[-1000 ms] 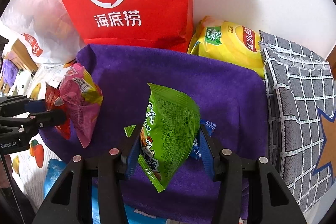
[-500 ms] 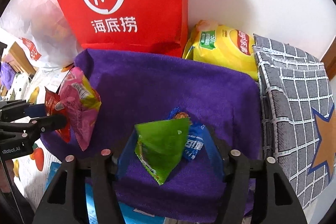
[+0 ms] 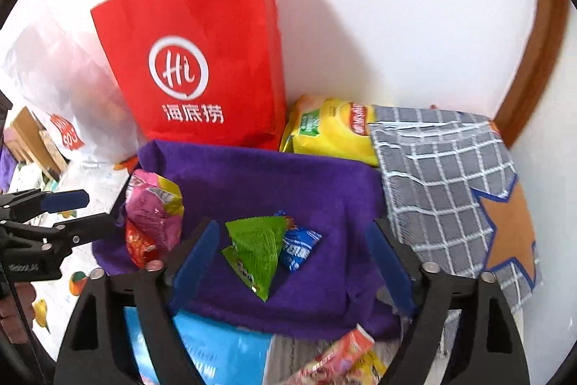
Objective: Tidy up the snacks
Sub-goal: 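Open the right tool on the towel while the left tool releases the red packet, then withdraw both tools from the towel toward the remaining snacks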
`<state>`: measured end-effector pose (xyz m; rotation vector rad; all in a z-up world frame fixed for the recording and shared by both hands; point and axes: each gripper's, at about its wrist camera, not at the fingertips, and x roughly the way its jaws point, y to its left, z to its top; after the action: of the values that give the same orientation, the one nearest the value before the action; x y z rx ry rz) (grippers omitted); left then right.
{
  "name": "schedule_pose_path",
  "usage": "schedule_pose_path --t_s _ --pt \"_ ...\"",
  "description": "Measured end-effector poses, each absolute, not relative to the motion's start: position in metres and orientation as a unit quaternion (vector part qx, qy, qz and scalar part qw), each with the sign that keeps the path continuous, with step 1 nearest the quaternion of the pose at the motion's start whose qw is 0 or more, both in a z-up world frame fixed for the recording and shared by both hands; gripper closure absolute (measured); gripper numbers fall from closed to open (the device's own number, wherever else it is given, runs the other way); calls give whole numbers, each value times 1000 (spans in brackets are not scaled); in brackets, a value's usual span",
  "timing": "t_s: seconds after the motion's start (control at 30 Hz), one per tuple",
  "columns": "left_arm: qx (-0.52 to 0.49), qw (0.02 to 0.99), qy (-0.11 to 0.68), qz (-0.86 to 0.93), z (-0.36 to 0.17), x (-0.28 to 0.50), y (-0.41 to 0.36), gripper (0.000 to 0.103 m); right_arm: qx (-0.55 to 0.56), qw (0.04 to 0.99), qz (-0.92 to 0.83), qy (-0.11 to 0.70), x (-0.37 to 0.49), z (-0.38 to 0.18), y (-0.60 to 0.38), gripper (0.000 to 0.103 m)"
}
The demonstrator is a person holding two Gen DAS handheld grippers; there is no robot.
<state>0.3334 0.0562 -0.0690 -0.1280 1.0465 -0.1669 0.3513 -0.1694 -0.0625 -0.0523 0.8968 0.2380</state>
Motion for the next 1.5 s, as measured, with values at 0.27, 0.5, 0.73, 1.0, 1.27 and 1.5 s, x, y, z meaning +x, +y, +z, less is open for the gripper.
schedule_pose_path --t_s 0.27,0.5,0.73,1.0,1.27,1.5 --pt "-107 884 442 -106 -34 304 56 29 14 908 114 402 301 -50 -195 14" --pt "-99 899 410 -116 -19 267 49 29 17 908 106 404 269 -48 -217 14" --pt "-87 910 392 -107 -12 228 46 29 41 902 114 413 246 -47 -239 14" --pt "-89 914 388 -75 -13 192 50 29 26 917 108 382 209 -49 -249 14" --pt "-115 903 413 -34 -43 172 69 29 8 923 83 376 192 -64 -270 14" --pt "-97 889 448 -12 -69 174 73 29 55 901 84 422 206 -104 -295 29"
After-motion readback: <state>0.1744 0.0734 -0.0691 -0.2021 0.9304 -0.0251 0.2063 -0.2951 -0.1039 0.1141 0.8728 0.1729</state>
